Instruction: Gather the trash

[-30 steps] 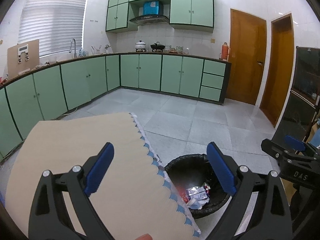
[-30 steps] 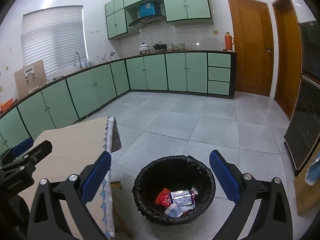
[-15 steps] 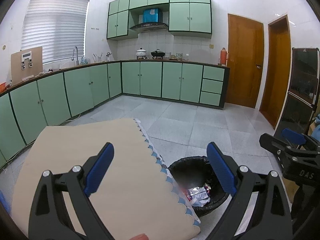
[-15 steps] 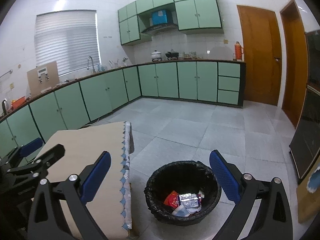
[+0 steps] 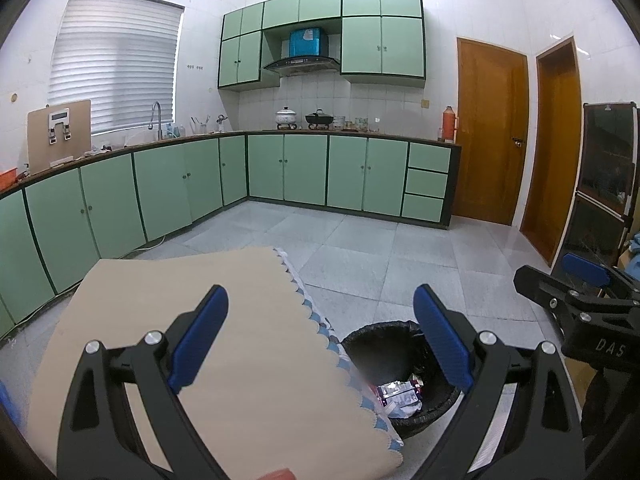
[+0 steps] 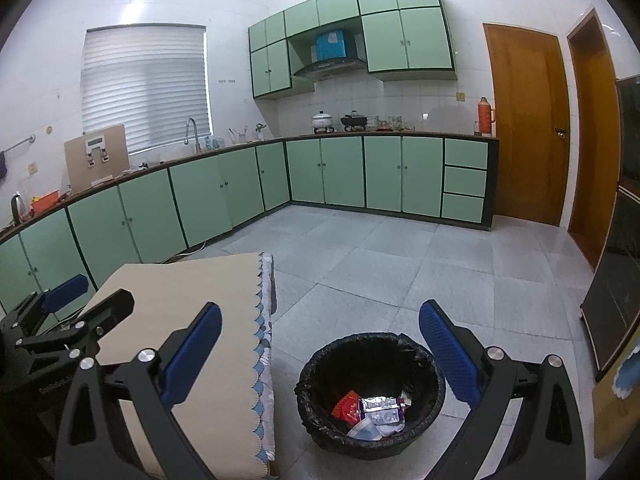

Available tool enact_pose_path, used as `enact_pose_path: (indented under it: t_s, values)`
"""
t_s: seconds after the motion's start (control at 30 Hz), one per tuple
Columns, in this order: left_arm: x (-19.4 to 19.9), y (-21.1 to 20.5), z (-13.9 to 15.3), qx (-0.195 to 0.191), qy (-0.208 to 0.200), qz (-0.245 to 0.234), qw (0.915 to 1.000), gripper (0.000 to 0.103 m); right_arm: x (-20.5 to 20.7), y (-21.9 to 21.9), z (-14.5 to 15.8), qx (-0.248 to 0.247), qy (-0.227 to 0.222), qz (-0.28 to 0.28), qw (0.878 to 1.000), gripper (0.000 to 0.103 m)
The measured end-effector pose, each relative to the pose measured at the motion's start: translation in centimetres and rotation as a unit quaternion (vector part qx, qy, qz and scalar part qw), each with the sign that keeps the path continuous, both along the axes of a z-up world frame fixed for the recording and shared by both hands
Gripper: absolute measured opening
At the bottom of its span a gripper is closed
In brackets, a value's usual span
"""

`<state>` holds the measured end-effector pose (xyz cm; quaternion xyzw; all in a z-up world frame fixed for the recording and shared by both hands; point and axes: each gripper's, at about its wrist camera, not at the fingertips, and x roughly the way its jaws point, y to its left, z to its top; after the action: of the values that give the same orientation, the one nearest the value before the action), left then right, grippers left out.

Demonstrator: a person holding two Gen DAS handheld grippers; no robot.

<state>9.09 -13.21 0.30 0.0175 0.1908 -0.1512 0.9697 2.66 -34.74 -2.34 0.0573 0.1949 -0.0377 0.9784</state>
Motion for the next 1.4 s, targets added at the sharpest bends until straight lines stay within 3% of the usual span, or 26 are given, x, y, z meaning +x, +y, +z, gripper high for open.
enact_pose_path:
  t_s: [1.4]
  values:
    - [-0.02, 0.58, -0.09, -0.004, 0.002, 0.005, 1.0000, 0.091, 0.09, 0.56, 0.18, -0.003, 0.003, 0.008, 1.000, 0.097]
